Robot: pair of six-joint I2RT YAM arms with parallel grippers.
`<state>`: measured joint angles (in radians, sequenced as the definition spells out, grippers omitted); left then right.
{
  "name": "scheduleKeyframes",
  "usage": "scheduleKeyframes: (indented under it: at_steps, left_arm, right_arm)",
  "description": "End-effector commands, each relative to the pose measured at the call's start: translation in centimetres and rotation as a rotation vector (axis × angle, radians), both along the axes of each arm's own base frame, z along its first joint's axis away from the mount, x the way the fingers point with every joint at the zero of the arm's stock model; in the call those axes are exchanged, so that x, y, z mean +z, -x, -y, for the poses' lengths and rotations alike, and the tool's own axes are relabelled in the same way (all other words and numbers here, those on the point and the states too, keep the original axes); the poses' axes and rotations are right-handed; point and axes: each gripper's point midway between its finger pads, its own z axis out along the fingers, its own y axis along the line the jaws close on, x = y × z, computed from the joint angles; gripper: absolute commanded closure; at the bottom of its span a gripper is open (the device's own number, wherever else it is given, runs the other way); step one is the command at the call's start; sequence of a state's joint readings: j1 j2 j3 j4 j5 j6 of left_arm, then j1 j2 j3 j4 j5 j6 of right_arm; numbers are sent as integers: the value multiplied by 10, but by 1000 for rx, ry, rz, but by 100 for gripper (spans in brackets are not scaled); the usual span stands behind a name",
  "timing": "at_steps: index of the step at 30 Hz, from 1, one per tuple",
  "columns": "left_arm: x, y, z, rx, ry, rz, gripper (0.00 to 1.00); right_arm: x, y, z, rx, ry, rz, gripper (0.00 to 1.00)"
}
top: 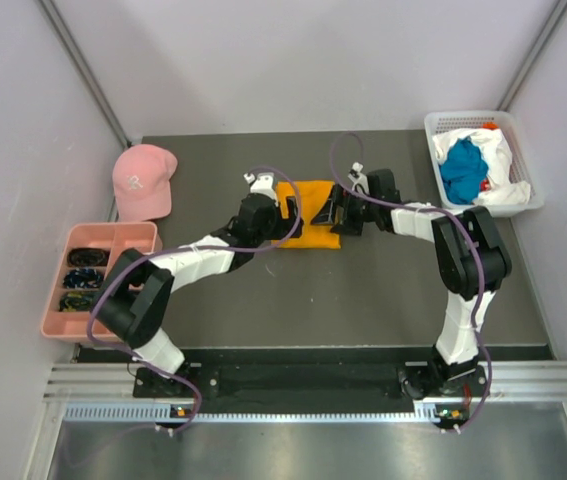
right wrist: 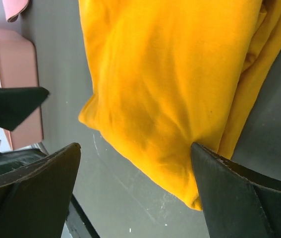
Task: Fold and stack the t-shirts
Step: Smooth out wrinkles on the folded tshirt
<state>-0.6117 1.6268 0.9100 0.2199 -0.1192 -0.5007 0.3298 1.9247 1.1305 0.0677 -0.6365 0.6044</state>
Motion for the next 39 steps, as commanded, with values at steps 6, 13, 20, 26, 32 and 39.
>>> scheduleKeyframes:
  at_steps: [6, 13, 20, 26, 32, 39]
  left_arm:
    - [57, -66, 5, 69, -27, 199, 6]
    - [58, -114, 15, 64, 38, 219, 6]
    - [33, -126, 12, 49, 134, 162, 6]
    - [32, -127, 17, 3, 209, 151, 6]
    - [65, -130, 16, -22, 259, 204, 6]
    - [74, -134, 11, -84, 337, 238, 6]
  right_arm:
    - [-3, 9, -5, 15, -13, 14, 7]
    - [-7, 7, -5, 16, -6, 7, 7]
    - [-12, 7, -6, 25, -2, -3, 7]
    - [-18, 7, -6, 27, 0, -16, 7]
    - [-22, 8, -6, 30, 2, -27, 7]
    - [-23, 7, -7, 35, 1, -28, 7]
